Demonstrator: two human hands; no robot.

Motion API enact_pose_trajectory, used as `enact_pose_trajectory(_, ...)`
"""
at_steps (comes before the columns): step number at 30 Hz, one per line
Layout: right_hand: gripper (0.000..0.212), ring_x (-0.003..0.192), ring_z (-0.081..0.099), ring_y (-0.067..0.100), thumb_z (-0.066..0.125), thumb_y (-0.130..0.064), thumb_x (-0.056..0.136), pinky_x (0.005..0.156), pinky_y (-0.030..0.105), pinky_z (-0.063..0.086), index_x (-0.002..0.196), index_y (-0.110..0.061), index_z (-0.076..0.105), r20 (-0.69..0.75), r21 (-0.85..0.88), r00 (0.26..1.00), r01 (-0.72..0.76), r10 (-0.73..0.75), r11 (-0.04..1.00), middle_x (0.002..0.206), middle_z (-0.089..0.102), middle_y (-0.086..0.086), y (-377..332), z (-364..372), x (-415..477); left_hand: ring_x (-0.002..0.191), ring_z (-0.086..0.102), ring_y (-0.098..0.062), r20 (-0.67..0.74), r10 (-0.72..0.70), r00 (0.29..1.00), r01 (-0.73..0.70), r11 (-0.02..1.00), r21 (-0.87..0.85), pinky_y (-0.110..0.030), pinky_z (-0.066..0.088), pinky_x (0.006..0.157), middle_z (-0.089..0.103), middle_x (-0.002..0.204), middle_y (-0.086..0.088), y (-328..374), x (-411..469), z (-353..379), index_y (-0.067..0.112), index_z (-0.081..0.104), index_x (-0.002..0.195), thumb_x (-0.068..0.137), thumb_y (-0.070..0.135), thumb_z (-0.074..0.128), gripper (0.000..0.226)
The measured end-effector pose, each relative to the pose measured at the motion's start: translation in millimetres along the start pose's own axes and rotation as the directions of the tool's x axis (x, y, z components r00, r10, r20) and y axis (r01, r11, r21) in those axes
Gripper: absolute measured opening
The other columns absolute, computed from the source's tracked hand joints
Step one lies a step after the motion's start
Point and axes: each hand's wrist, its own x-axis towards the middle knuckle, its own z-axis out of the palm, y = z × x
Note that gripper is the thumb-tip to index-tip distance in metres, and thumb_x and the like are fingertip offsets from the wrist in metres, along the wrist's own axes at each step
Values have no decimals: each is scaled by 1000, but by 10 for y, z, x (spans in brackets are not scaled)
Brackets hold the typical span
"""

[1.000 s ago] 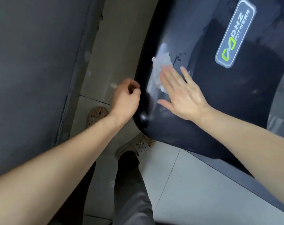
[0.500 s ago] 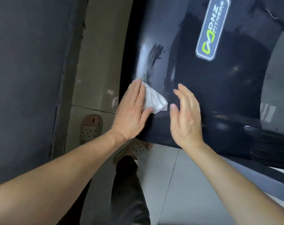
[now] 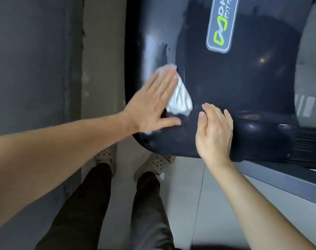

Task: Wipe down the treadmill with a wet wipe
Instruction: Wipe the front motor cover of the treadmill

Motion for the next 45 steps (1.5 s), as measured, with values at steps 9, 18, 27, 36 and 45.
enact_pose_trajectory(9, 42, 130, 57, 25, 35, -24, 106, 119, 45, 32, 119, -3, 69, -66, -12, 998, -25, 24, 1000, 135, 65, 8, -14, 76, -25, 158, 3, -39, -109, -246, 963, 243, 969, -34, -51, 5, 129, 3, 168, -28, -185, 112, -61, -10, 7, 159, 97, 80, 24, 110)
enact_pose_trajectory(18, 33, 111, 65, 27, 42, -16, 103, 106, 49, 45, 113, -3, 70, -145, 94, 978, -137, 149, 986, 119, 72, 5, -163, 59, 53, 155, -25, -31, 243, 533, 810, -574, 805, 149, -49, -8, 127, -23, 167, -20, 284, -265, 120, 0, -15, 159, 93, 85, 13, 112)
enact_pose_trajectory(27, 43, 137, 41, 25, 44, -6, 98, 120, 45, 30, 138, -6, 59, -115, 87, 956, -261, 270, 961, 154, 48, 4, -20, 0, -257, 157, -1, -43, -25, -265, 964, 261, 960, -98, -53, 4, 128, 0, 166, -32, -342, 638, -396, -12, 2, 158, 93, 85, 17, 117)
enact_pose_trajectory(36, 45, 136, 47, 32, 48, -14, 95, 115, 48, 36, 138, -4, 57, -53, 60, 916, -396, 399, 916, 148, 51, 11, 142, -51, -382, 154, -26, -33, 191, 483, 855, -516, 833, 203, -49, -4, 128, -29, 165, -20, 408, -160, 146, 1, -23, 157, 96, 79, 10, 104)
enact_pose_trajectory(45, 51, 136, 43, 36, 37, -36, 102, 115, 51, 32, 140, -7, 55, -99, -78, 924, -378, 370, 923, 154, 44, 13, -105, 82, -245, 155, 1, -48, -84, -299, 951, 284, 946, -155, -56, 6, 127, 2, 163, -39, -483, 258, 11, -17, 6, 155, 97, 79, 31, 116)
